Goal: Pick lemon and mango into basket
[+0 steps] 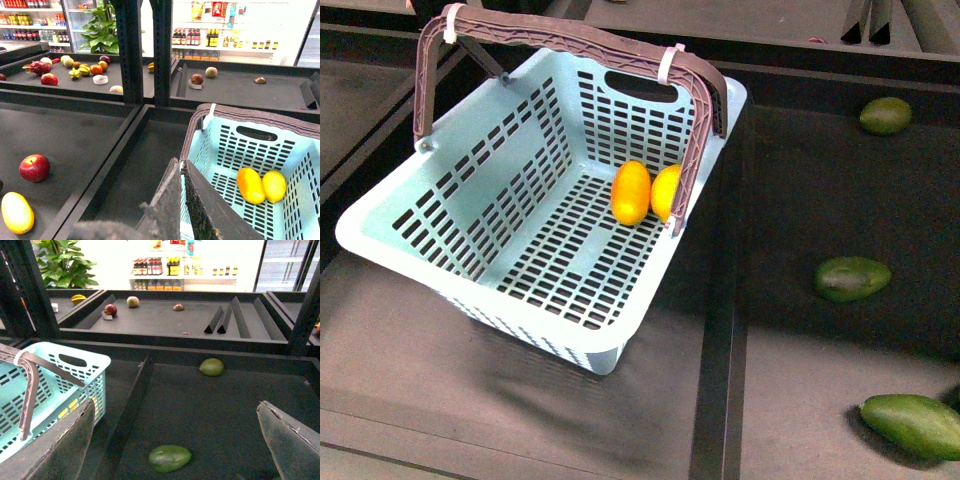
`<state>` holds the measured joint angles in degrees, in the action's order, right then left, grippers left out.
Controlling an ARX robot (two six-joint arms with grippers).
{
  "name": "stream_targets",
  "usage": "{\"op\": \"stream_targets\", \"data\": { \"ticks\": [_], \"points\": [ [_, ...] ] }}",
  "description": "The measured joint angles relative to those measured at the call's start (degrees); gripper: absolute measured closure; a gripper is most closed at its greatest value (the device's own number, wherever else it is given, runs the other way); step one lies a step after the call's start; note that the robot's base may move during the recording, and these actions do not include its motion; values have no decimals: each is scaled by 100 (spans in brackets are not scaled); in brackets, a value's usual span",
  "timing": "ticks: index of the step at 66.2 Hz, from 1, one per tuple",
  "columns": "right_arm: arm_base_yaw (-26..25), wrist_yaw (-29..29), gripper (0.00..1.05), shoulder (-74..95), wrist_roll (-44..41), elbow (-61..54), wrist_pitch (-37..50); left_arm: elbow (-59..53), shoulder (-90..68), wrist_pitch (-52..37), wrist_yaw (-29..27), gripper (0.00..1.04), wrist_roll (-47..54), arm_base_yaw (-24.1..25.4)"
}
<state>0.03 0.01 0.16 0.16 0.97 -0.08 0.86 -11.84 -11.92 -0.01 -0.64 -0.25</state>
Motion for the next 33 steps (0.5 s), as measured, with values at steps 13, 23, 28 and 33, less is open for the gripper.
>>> {"op": "stream_targets", "data": {
  "ticks": [13,23,28,33],
  "points": [
    [0,2,9,0,0,0,0,2,986,1123,2,101,0,0],
    [0,0,9,0,0,0,0,2,1145,1185,0,101,2,0],
    [0,0,9,0,0,0,0,2,1147,1185,0,101,2,0],
    [0,0,9,0,0,0,0,2,1147,1185,0,101,2,0]
  ]
}}
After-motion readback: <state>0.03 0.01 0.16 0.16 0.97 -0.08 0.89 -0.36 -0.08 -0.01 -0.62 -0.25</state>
